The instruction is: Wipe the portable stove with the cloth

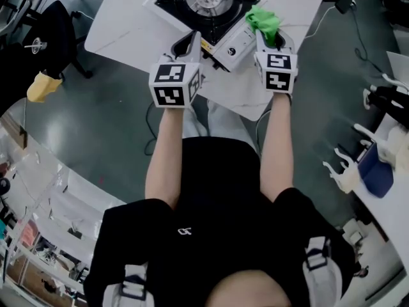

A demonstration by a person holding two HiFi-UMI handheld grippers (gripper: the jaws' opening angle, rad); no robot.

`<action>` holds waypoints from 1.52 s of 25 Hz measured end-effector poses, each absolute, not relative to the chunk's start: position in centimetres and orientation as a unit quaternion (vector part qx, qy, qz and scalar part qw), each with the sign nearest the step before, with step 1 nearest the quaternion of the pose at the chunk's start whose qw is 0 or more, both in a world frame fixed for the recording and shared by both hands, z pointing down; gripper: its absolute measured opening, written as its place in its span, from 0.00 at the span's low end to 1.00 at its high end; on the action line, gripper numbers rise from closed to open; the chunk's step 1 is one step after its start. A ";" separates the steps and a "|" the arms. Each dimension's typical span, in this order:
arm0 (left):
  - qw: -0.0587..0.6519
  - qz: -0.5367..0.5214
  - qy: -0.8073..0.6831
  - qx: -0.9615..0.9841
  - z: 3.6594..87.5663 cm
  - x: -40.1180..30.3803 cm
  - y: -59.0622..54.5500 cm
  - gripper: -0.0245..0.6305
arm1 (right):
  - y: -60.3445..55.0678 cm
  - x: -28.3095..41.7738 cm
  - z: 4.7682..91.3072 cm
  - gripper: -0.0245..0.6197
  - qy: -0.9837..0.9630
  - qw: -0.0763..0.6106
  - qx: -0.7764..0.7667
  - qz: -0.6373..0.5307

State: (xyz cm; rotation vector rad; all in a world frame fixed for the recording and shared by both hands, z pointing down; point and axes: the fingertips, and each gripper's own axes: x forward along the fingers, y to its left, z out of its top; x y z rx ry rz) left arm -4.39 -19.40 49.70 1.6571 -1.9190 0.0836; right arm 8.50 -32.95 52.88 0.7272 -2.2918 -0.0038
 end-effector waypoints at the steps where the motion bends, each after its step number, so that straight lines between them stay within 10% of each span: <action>1: 0.298 0.031 -0.719 0.627 49.7 -4.4 -19.3 0.03 | -32.5 8.6 52.9 0.18 -0.888 0.361 0.285 0.001; 30: 0.294 -0.023 -0.645 0.705 46.8 -6.6 -14.8 0.03 | -18.4 7.1 53.6 0.19 -0.855 0.414 0.296 0.094; 38: 0.294 -0.047 -0.659 0.691 46.1 -8.3 -14.3 0.03 | -18.6 6.9 50.2 0.19 -0.886 0.261 0.281 0.259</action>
